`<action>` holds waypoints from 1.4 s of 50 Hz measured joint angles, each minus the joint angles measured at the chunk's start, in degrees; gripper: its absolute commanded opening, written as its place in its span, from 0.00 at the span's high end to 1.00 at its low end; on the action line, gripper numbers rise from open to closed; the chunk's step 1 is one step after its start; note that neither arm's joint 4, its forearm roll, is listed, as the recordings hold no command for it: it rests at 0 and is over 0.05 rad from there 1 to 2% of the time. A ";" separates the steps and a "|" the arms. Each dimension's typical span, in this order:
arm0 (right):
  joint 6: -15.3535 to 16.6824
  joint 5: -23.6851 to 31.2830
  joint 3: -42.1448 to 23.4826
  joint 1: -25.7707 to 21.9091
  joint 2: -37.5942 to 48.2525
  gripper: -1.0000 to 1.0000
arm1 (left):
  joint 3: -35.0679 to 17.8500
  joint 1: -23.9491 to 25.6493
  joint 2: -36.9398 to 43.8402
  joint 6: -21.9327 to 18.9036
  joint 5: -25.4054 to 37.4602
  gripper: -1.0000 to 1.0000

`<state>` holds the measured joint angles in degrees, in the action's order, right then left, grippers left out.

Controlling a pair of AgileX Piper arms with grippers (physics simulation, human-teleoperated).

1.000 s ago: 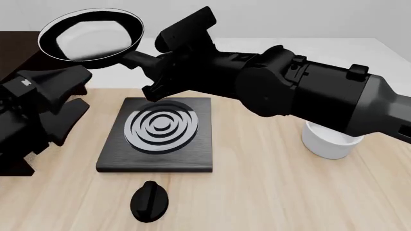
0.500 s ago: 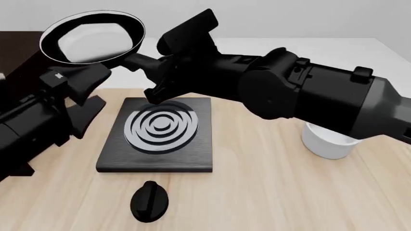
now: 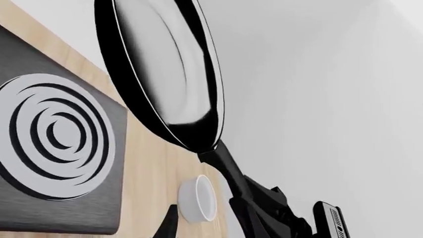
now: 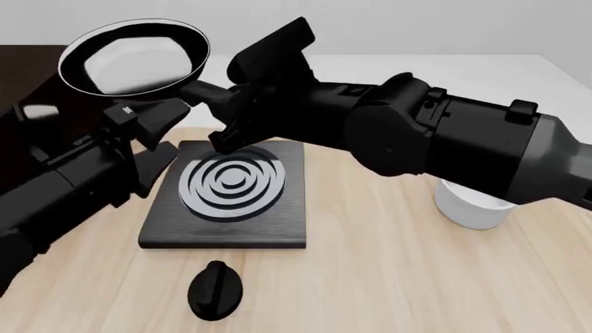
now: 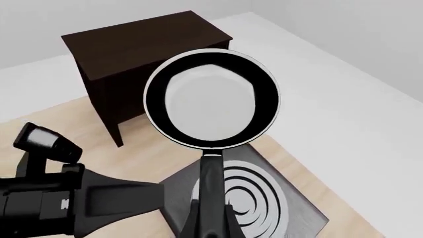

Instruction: Put the frying pan on the cabinet shelf.

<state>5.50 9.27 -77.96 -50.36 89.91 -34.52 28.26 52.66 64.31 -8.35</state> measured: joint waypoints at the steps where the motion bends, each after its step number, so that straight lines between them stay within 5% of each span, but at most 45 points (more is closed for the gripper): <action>1: 0.00 -0.01 0.01 -0.02 -0.01 1.00 | -0.05 0.19 0.21 0.08 -0.10 0.00; 70: -1.11 -1.76 2.19 -1.33 -0.60 1.00 | -4.19 0.86 11.28 5.60 -7.86 0.00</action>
<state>4.39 7.51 -75.76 -51.69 89.31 -38.71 29.12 63.95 69.91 -16.21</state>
